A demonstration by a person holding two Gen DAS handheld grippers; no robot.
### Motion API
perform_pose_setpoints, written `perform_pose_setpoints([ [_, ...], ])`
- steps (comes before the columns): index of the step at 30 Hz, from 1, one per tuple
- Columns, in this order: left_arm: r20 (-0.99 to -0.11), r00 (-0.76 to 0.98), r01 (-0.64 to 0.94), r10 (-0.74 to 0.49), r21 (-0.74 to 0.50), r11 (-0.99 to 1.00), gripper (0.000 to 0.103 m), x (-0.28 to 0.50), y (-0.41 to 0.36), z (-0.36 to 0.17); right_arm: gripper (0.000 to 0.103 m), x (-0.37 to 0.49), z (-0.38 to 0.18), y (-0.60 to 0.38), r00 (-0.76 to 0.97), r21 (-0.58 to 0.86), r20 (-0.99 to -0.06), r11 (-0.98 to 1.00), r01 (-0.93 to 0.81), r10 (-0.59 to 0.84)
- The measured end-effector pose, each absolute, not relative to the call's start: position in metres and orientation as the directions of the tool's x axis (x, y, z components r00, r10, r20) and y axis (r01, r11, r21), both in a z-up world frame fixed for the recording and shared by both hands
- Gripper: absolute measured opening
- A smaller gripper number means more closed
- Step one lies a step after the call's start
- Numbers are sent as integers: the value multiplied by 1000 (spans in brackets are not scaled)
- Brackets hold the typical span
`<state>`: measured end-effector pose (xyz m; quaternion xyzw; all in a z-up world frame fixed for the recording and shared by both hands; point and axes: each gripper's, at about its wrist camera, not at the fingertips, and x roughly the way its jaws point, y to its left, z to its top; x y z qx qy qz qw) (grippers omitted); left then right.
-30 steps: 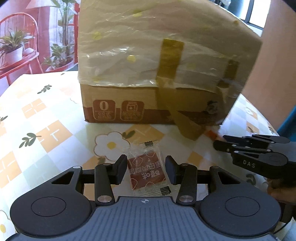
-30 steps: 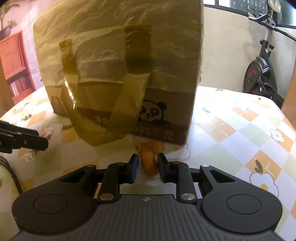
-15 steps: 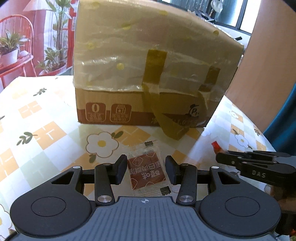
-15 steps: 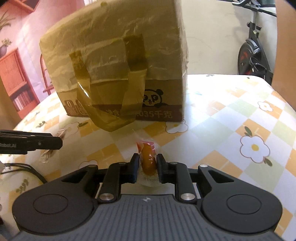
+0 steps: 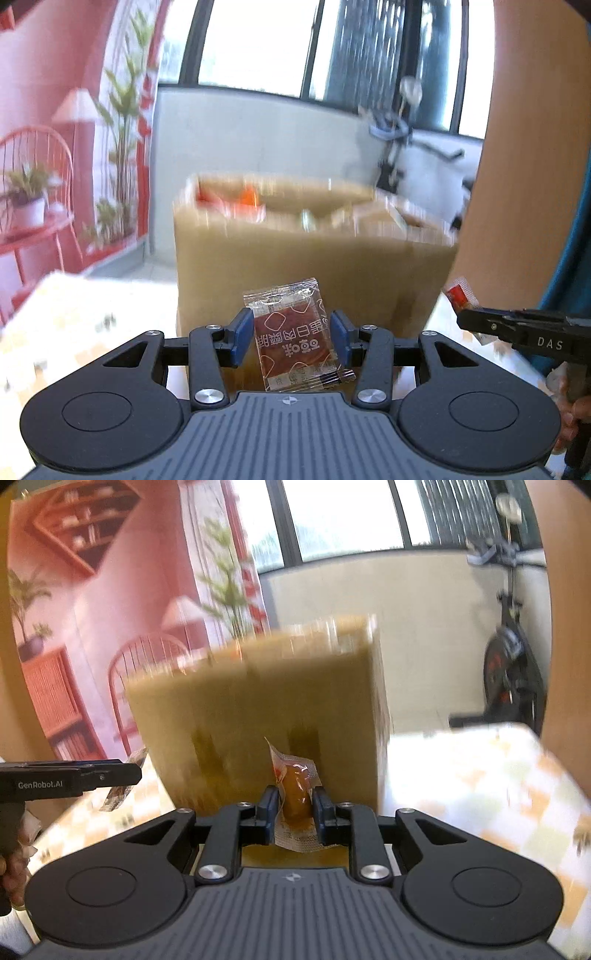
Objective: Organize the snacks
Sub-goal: 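Lift both held snacks and carry them over the box, then open both tools to drop the snacks into the box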
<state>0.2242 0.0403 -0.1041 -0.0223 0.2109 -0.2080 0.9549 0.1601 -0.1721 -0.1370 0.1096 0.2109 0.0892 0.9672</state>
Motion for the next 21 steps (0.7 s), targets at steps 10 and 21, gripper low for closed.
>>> perform_pose_setpoints([
  [10, -299, 861, 400, -411, -102, 911, 49, 288, 26, -51, 22, 206, -61, -168, 950, 225, -213, 957, -182, 231],
  [21, -351, 855, 370, -382, -103, 923, 49, 340, 19, -53, 22, 298, -60, -136, 919, 242, -304, 953, -183, 253],
])
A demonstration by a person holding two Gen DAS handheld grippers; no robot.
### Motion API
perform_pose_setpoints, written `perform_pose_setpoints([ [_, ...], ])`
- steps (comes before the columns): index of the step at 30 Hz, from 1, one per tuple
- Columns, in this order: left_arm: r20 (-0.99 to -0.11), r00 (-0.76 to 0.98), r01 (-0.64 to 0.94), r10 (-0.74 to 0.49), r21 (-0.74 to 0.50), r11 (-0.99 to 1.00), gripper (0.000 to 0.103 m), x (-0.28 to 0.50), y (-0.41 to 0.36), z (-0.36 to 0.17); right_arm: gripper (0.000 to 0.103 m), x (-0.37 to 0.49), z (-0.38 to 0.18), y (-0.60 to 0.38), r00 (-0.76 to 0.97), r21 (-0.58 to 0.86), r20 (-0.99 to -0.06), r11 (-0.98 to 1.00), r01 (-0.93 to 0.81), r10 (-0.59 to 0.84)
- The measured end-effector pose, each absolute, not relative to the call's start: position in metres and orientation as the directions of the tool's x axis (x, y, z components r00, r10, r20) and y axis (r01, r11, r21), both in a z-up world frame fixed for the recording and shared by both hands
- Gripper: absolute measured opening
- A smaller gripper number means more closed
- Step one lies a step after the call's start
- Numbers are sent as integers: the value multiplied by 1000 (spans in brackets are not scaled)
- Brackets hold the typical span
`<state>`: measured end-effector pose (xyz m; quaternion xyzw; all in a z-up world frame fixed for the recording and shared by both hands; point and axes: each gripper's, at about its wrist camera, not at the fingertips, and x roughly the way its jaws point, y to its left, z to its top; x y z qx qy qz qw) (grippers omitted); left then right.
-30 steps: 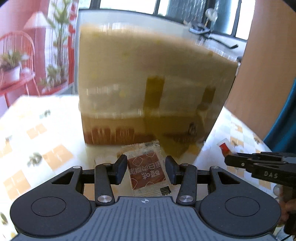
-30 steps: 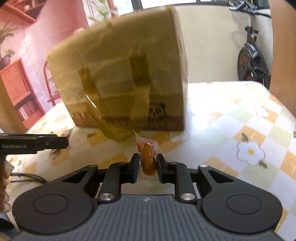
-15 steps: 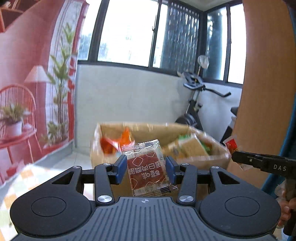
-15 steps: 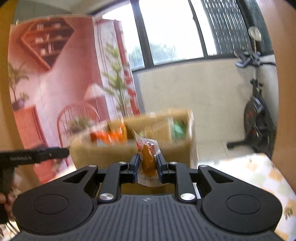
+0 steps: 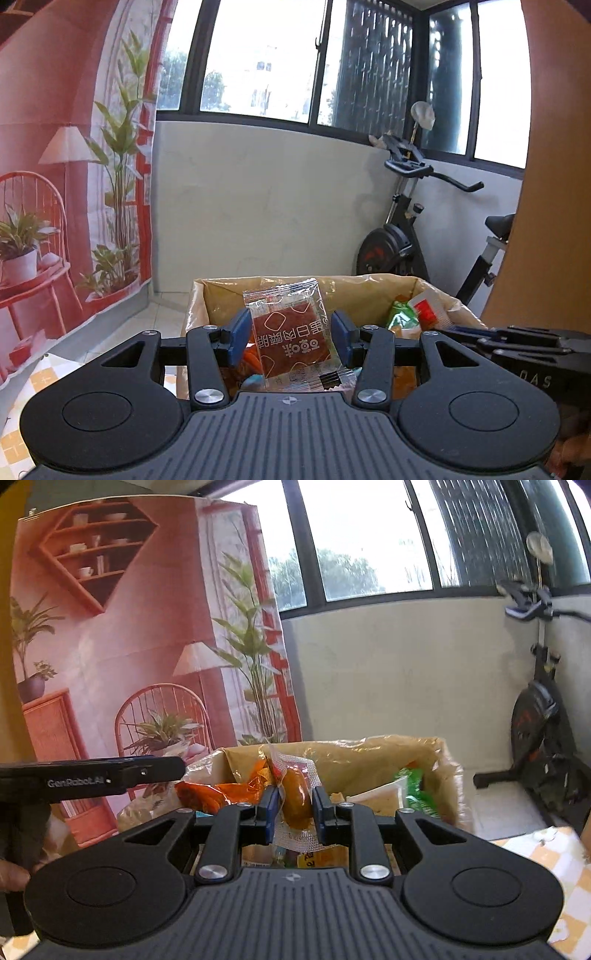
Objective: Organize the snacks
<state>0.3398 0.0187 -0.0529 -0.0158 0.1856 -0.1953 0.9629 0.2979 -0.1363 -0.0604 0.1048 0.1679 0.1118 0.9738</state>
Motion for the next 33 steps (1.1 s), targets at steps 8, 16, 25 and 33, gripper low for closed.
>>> perform_pose_setpoints([
  [8, -372, 845, 383, -383, -77, 920, 70, 347, 16, -60, 23, 313, -72, -134, 907, 215, -346, 961, -173, 240],
  [16, -404, 854, 338, -327, -47, 940, 87, 338, 22, -51, 38, 299, -70, -138, 917, 191, -346, 971, -141, 201],
  [25, -365, 857, 358, -364, -86, 930, 97, 300, 33, -32, 92, 262, -51, -148, 934, 221, -311, 970, -106, 173],
  [33, -340, 911, 265, -233, 50, 963, 98, 262, 29, -16, 103, 230, -31, -151, 946, 249, -305, 968, -30, 107],
])
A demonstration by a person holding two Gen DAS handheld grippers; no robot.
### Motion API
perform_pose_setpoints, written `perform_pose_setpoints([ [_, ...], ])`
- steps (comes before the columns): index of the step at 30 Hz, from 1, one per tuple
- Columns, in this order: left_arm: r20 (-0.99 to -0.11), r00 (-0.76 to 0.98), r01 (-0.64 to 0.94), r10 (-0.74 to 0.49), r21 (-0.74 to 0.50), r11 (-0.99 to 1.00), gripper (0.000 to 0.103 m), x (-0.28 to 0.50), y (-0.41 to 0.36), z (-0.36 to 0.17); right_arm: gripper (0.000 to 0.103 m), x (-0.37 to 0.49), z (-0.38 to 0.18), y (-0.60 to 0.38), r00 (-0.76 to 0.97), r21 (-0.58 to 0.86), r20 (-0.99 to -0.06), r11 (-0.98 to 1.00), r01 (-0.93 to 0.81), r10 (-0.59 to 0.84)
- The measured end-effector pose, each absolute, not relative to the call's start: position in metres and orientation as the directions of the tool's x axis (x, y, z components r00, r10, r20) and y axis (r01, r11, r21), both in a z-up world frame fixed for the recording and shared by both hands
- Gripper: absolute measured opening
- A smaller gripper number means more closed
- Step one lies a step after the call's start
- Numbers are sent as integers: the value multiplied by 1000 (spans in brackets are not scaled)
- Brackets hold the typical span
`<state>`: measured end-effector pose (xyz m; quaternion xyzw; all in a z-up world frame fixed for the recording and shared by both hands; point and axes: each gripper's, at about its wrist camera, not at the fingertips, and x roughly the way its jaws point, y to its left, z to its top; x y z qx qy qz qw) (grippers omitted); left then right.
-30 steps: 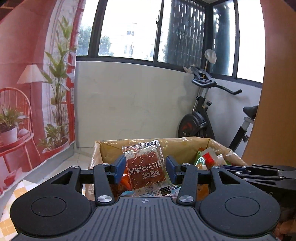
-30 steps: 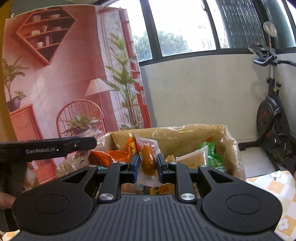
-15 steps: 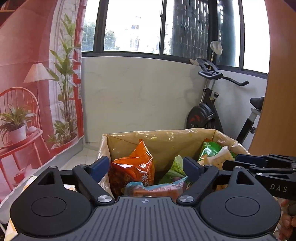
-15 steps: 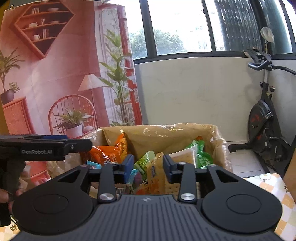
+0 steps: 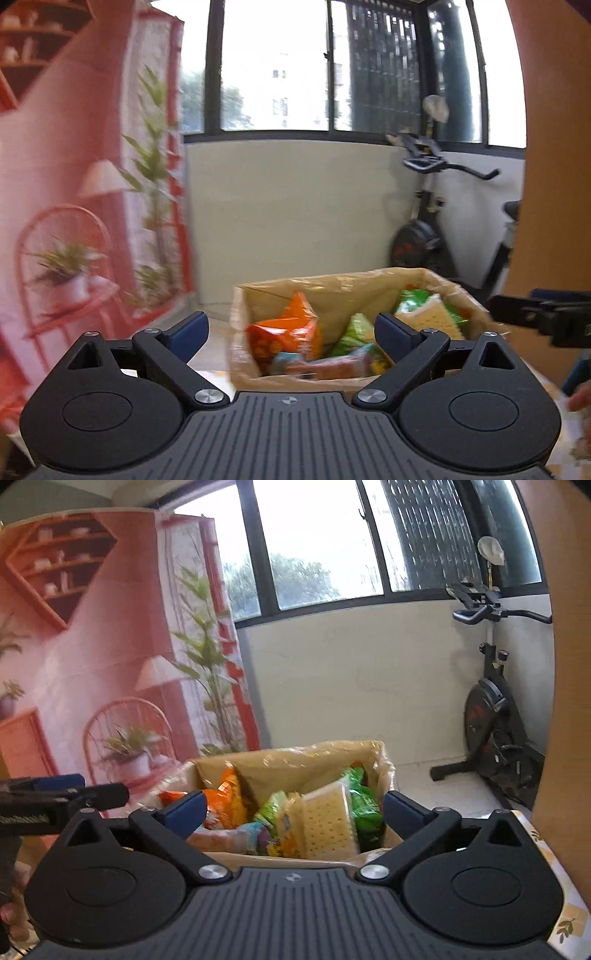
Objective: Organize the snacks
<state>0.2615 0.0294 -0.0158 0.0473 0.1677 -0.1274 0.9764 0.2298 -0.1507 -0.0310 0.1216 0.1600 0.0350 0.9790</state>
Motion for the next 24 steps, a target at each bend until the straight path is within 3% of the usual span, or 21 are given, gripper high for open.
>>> perform_pose_setpoints([
  [5, -298, 937, 228, -183, 124, 966, 98, 236, 27, -6, 103, 204, -19, -144, 955, 233, -279, 972, -35, 102],
  [11, -285, 943, 208, -170, 110, 972, 98, 209, 33, 6, 103, 175, -10, -135, 960, 232, -261, 972, -44, 106],
  [24, -249, 944, 216, -215, -24, 976, 98, 140, 63, 11, 103, 106, 2, -110, 963, 204, -249, 978, -50, 101],
])
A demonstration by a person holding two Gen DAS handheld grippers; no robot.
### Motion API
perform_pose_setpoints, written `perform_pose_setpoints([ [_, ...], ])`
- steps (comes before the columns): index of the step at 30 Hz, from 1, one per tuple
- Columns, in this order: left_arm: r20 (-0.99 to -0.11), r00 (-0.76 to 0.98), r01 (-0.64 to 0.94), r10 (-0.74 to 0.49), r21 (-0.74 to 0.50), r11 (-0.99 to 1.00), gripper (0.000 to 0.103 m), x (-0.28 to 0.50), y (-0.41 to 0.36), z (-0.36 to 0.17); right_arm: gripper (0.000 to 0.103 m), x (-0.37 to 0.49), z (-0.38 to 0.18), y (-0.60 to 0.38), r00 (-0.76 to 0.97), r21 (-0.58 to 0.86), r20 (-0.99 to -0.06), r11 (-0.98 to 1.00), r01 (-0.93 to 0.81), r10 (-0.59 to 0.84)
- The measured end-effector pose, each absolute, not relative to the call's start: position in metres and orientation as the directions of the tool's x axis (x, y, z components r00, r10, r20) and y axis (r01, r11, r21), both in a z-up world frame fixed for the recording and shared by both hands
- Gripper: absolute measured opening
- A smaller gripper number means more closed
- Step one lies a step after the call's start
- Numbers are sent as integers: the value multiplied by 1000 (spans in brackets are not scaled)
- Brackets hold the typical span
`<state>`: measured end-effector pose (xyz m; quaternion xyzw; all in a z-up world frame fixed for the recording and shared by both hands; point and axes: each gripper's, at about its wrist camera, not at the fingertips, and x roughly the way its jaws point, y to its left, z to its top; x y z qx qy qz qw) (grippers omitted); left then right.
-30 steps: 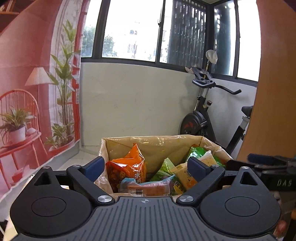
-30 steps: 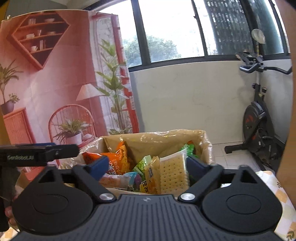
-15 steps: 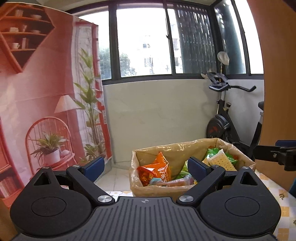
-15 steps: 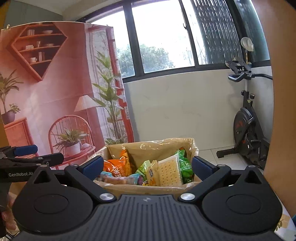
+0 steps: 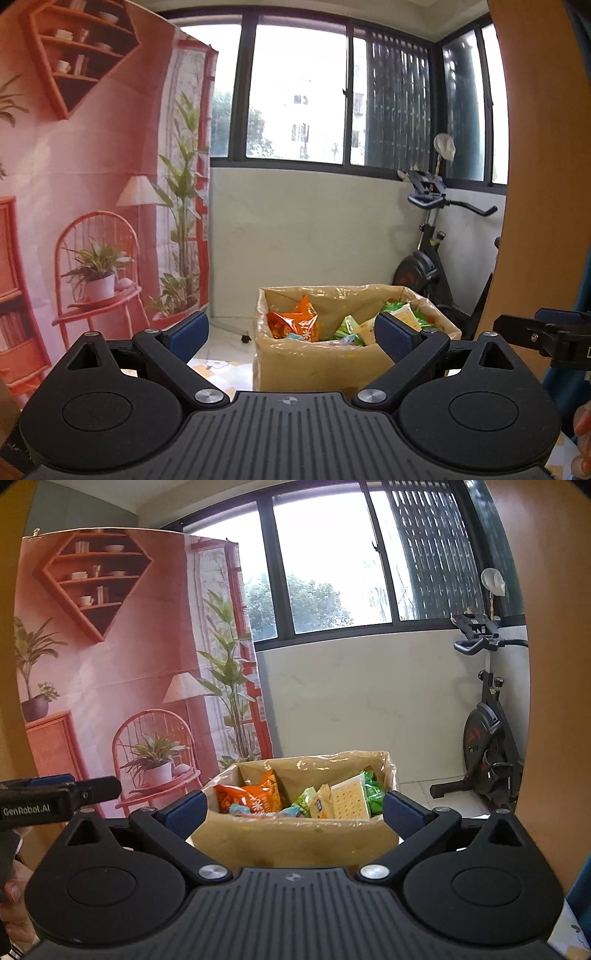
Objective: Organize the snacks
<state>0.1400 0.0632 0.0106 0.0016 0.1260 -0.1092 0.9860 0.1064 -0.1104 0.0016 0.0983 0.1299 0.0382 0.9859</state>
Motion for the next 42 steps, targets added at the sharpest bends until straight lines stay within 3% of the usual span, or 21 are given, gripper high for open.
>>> perform_pose_setpoints([
  [16, -201, 960, 198, -193, 4, 980, 98, 80, 78, 33, 103, 45, 27, -86, 973, 199, -203, 977, -73, 113],
  [42, -186, 957, 224, -221, -6, 975, 98, 71, 86, 36, 103, 26, 34, -97, 980, 225, -178, 973, -44, 86],
])
